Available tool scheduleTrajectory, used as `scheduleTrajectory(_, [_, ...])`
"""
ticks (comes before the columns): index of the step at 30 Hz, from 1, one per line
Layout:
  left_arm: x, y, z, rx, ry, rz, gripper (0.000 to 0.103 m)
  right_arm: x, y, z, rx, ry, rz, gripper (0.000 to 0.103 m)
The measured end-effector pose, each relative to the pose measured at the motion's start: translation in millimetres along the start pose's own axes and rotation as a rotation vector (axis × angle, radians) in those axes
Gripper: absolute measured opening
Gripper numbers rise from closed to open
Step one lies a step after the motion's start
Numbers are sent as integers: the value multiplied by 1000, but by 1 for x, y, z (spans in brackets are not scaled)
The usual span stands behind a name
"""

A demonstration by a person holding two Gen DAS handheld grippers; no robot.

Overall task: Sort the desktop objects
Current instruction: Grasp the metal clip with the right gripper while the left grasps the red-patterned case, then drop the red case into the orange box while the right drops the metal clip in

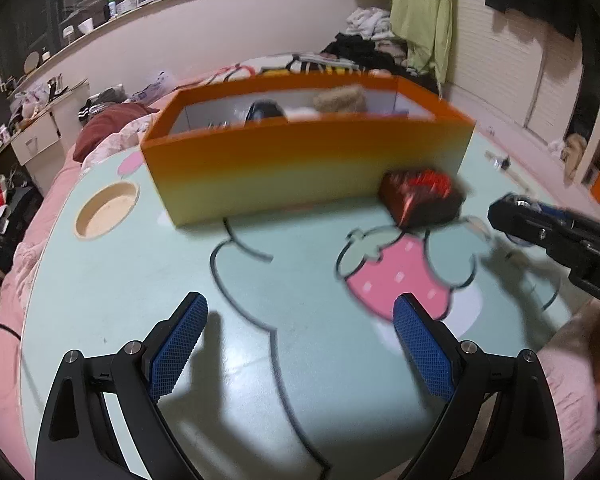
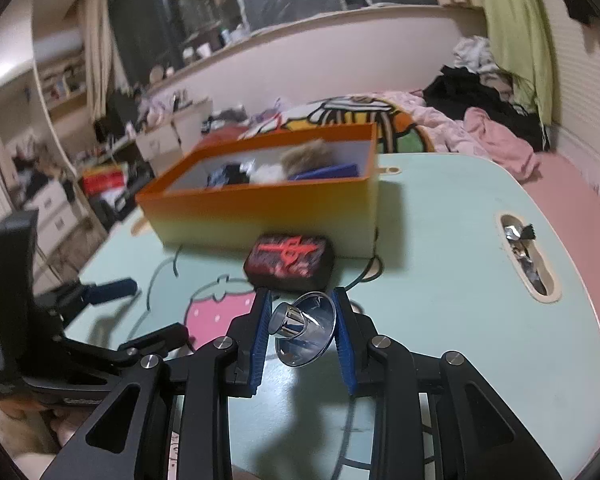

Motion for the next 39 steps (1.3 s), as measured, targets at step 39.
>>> scheduleTrajectory(39, [-27,-29,35,-96,84,-102,65,-17,-21,38,-276,86,-84,29])
Point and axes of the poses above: each gripper's, at about its wrist camera, not at the fingertips, and x roughly the way its jaws point, z to its left, y to its underside, the point moved 9 cm from there along x, roughly the way its jaws point, and after that the axes turned 15 degrees about -z, right-handed, at the moved point
